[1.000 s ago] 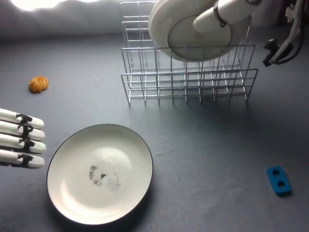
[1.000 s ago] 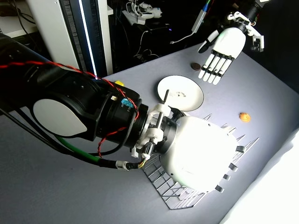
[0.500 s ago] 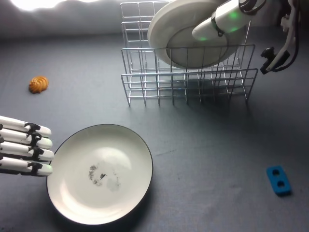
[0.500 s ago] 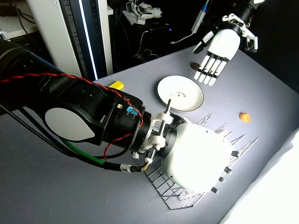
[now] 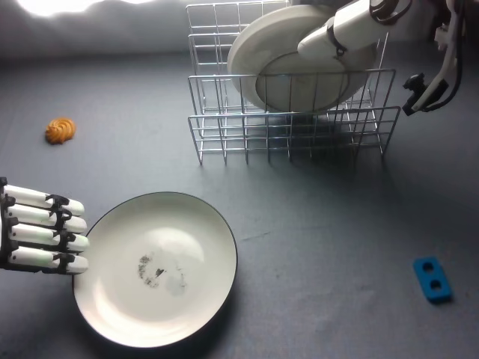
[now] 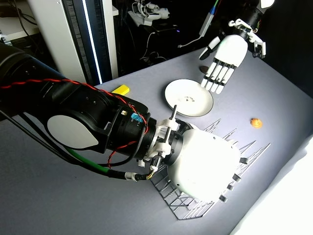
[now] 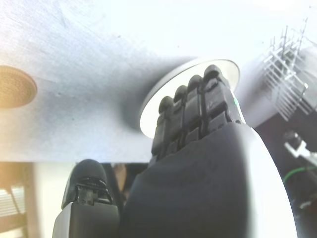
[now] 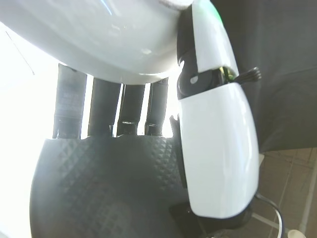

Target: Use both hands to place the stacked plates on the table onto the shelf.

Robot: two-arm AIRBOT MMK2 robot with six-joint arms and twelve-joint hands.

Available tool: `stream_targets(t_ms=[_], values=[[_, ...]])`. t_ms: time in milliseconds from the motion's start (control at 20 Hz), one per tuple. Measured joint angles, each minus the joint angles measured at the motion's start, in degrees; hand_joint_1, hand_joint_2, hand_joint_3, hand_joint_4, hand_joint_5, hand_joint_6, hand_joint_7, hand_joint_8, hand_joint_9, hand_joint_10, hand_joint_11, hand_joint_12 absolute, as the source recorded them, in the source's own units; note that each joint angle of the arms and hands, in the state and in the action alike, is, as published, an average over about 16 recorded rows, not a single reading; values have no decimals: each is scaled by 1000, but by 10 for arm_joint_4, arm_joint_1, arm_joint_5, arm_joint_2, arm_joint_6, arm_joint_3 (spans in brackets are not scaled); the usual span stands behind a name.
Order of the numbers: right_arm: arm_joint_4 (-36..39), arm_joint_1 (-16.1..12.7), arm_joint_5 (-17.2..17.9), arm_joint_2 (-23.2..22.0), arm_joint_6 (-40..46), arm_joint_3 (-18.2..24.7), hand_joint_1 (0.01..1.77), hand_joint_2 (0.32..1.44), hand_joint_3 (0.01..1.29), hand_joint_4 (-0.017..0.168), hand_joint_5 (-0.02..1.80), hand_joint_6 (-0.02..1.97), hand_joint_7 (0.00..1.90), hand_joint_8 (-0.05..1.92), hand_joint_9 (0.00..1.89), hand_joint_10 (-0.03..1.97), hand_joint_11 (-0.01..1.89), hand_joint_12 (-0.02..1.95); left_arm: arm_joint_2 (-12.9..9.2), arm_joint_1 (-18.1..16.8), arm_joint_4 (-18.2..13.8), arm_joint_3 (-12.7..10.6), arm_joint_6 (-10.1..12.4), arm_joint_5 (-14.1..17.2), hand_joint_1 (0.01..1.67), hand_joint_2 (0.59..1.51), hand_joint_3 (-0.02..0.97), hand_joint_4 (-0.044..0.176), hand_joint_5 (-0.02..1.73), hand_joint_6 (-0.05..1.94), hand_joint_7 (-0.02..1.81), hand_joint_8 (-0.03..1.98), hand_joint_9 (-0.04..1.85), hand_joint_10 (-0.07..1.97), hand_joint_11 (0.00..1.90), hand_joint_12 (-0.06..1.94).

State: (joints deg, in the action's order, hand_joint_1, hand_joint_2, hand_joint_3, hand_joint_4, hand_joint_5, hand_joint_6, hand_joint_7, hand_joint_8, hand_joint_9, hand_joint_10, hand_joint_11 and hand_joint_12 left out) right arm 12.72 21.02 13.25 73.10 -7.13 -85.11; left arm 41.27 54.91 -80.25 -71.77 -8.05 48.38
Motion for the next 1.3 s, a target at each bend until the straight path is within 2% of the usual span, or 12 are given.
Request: stream_targets(t_ms=[600, 800, 1100, 1300], values=[[-1, 0, 32, -2, -17, 0, 1070, 1028, 13, -5, 902, 239, 1036, 41, 1076, 10, 633, 1118, 11, 39, 38, 19, -1, -29, 22, 1170, 19, -2, 57, 7, 28, -5, -3, -7, 15, 1], [2, -2, 53, -7, -36, 0, 1037, 1017, 12, -2, 888, 54, 998, 19, 1018, 10, 548, 1111, 14, 54, 54, 28, -1, -39, 21, 1172, 19, -3, 54, -1, 32, -3, -2, -13, 16, -4], [25, -14, 91, -27, -89, 21, 1022, 1017, 12, -2, 866, 36, 959, 14, 971, 10, 485, 1114, 19, 76, 79, 42, -1, -50, 21, 1175, 19, -3, 46, -8, 39, 2, 4, -16, 18, -13], [54, -25, 117, -48, -143, 61, 1013, 1020, 12, -2, 742, 34, 811, 14, 807, 10, 366, 1003, 20, 85, 90, 49, -1, -56, 20, 1177, 19, -3, 37, -15, 35, 1, 7, -15, 19, -19]])
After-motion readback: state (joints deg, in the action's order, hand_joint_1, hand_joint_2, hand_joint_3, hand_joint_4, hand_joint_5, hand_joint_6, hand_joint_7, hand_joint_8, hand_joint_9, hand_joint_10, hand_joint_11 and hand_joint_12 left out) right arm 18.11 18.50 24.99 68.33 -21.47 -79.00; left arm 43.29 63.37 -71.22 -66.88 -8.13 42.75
